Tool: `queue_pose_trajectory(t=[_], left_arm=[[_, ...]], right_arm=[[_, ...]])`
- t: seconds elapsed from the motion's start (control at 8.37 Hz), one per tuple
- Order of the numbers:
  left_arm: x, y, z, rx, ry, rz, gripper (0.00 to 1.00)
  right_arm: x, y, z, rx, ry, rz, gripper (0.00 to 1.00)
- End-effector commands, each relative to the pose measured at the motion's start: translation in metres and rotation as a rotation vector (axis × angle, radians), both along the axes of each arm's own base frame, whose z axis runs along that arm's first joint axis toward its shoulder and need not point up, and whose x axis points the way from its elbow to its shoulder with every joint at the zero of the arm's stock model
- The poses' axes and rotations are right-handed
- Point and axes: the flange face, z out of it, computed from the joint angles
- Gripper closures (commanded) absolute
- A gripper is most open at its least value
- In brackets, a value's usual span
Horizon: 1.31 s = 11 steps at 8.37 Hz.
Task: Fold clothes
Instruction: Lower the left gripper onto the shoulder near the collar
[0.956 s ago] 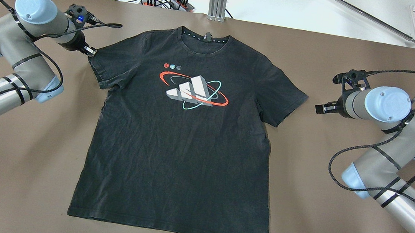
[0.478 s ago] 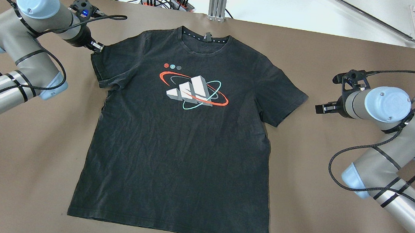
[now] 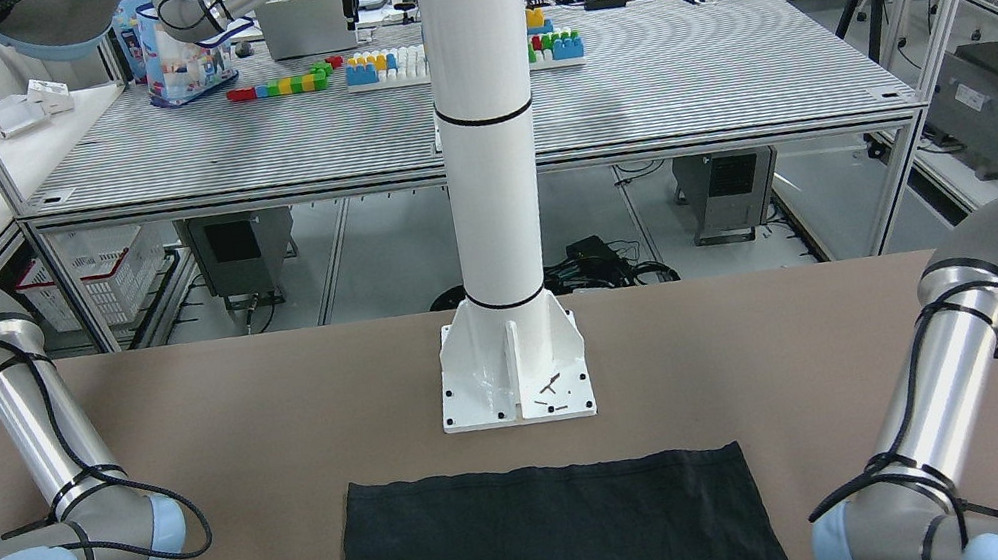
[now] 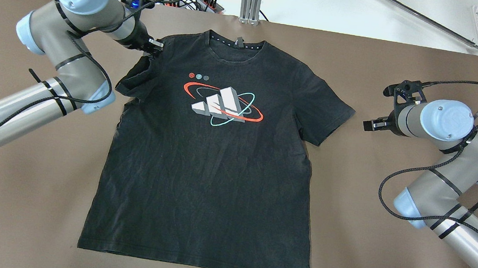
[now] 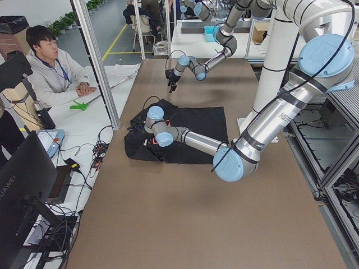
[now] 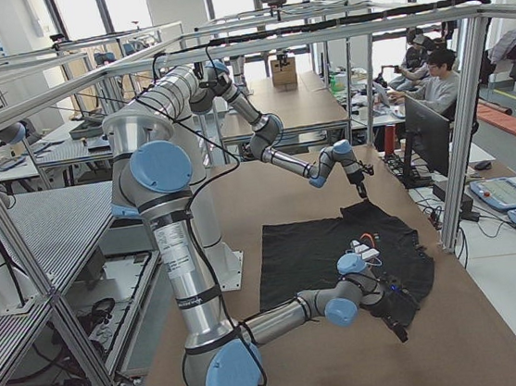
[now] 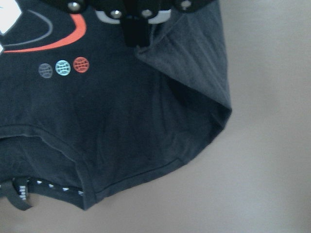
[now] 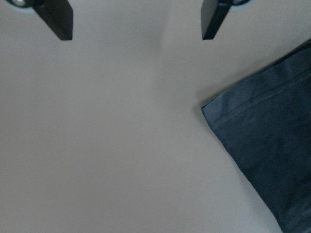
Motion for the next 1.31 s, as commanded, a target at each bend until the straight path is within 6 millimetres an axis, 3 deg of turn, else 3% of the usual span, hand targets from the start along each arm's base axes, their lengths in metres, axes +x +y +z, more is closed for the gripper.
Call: queue_pose_trajectory(t=[0.0, 0.24, 0.6, 0.72, 0.84, 0.96, 1.19], left_arm=[[0.082, 0.018, -0.036, -0.023, -0.005, -0.07, 1.0], [0.114, 0.034, -0.045, -0.053, 0.009, -0.099, 1.0], [0.124, 0.032, -0.04, -0.049, -0.015, -0.122, 1.0], [0.121, 0.029, -0.043, -0.054, -0.009, -0.131, 0.79], [0.118, 0.028, -0.05, -0.045, 0.0, -0.133, 0.01], [0.109, 0.022, -0.067, -0.054, 0.031, -0.155, 0.0], [0.105, 0.019, -0.069, -0.056, 0.037, -0.157, 0.0]], right_arm=[[-0.002, 0.002, 0.002, -0.002, 0.002, -0.004, 0.06], [-0.006, 0.004, 0.002, -0.003, 0.0, -0.01, 0.06], [-0.011, 0.006, 0.001, -0.001, 0.0, -0.017, 0.06], [-0.011, 0.006, 0.001, -0.001, 0.0, -0.017, 0.06], [-0.011, 0.006, 0.001, -0.003, 0.003, -0.018, 0.06], [-0.012, 0.005, 0.002, -0.006, 0.006, -0.017, 0.06], [-0.025, -0.022, -0.011, -0.062, -0.045, 0.061, 0.07]])
